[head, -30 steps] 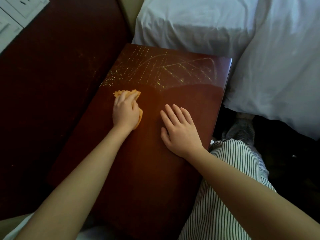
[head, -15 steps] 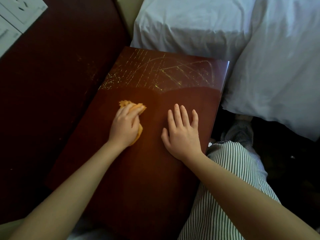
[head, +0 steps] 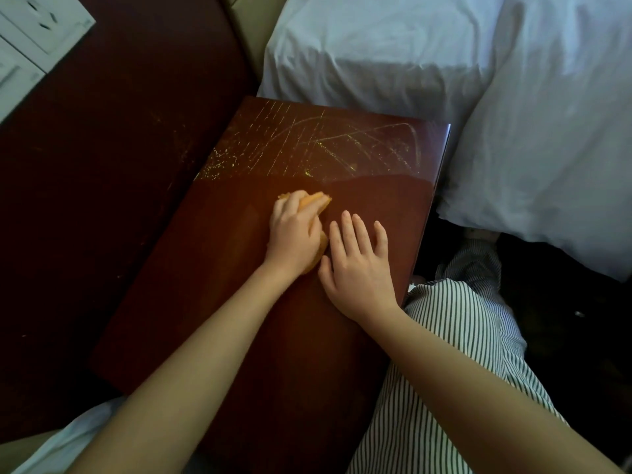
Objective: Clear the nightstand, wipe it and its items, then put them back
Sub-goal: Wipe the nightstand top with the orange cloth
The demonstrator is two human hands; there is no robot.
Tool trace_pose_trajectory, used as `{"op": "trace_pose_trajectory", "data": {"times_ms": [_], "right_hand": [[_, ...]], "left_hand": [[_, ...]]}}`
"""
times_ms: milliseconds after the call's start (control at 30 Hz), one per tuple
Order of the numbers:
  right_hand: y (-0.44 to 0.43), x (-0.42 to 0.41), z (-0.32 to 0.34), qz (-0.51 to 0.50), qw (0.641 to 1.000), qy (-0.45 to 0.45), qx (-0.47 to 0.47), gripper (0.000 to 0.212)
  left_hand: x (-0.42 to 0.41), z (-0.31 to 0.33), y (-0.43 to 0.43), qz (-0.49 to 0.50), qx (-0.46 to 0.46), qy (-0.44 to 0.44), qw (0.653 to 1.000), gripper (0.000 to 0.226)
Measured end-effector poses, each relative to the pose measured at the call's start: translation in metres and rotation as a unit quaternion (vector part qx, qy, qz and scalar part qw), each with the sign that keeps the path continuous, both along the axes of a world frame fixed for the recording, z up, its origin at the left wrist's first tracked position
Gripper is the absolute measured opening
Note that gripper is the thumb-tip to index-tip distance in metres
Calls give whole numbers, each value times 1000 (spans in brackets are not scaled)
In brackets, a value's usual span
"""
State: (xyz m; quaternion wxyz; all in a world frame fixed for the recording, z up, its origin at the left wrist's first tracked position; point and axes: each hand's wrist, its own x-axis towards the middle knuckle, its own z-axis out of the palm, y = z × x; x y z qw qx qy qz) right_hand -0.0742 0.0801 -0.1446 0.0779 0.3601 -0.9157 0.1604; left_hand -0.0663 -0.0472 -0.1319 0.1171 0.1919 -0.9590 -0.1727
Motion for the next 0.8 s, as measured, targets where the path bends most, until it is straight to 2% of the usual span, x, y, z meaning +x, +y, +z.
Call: {"op": "trace_pose_trajectory", "data": {"times_ms": [100, 333, 400, 600, 667, 800], "right_hand": [[0, 0, 0, 7, 1000, 2, -7, 54], [0, -1, 1, 10, 1000, 8, -5, 54], [1, 0, 1, 9, 1000, 10, -6, 54], [3, 0, 1, 1, 1000, 10, -13, 53], [4, 0, 1, 1, 1000, 8, -14, 53], [4, 1, 1, 8, 1000, 6, -15, 53]], "left_hand": [[20, 0, -17, -15, -6, -8, 1000, 39], [-19, -2, -23, 156, 14, 1, 988, 38], [-32, -2, -13, 141, 15, -1, 990, 38], [0, -3, -2, -55, -7, -8, 998, 38], [16, -3, -9, -54, -12, -6, 998, 38], [10, -2, -20, 58, -7, -10, 998, 38]]}}
